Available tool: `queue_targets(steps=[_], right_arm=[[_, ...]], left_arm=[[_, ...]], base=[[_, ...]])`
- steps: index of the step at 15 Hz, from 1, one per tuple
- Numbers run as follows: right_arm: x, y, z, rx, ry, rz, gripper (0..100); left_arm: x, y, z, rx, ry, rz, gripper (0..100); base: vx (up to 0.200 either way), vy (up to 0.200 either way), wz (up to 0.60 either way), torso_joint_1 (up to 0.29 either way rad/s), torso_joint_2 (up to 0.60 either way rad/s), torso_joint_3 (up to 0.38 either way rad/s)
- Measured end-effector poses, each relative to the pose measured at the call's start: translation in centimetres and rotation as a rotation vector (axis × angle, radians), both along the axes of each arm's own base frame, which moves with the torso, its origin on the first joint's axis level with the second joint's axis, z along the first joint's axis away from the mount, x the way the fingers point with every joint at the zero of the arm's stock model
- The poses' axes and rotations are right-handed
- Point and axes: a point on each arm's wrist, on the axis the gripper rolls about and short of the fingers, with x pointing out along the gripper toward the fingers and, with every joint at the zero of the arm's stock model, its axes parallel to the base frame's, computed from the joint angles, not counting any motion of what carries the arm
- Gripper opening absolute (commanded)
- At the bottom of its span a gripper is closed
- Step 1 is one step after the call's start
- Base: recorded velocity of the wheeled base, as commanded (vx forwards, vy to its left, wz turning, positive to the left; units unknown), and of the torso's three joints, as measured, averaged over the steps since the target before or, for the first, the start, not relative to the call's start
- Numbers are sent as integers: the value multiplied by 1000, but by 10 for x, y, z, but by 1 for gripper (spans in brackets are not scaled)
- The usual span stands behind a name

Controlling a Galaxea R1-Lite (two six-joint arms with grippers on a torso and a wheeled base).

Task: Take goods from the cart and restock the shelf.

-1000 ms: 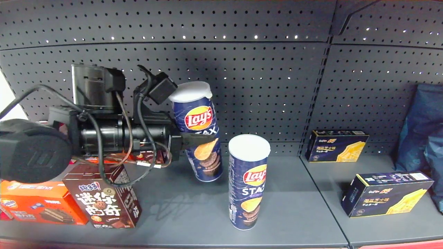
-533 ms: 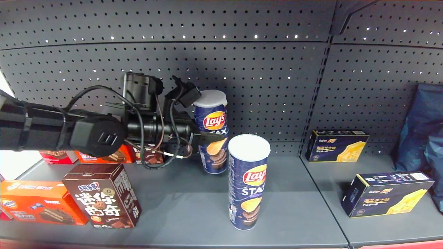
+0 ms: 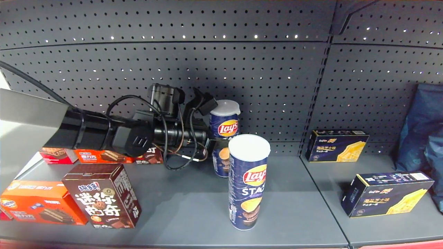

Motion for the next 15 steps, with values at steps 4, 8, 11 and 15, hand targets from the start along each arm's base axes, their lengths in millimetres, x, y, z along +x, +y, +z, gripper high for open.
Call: queue_targets(steps=[4, 8, 11, 15], right_arm=[[0, 0, 0, 0, 0, -1, 100], [0, 0, 0, 0, 1, 0, 100], [0, 0, 0, 0, 1, 0, 100], [0, 0, 0, 0, 1, 0, 100]], left_arm=[[6, -7, -6, 0, 1, -10, 0], [11, -13, -10, 1, 4, -20, 0], [14, -16, -16, 5, 13, -22, 0], [17, -18, -22, 11, 22, -21, 100]], base=[[0, 0, 0, 0, 0, 0], [0, 0, 0, 0, 0, 0], [0, 0, 0, 0, 0, 0], [0, 0, 0, 0, 0, 0]])
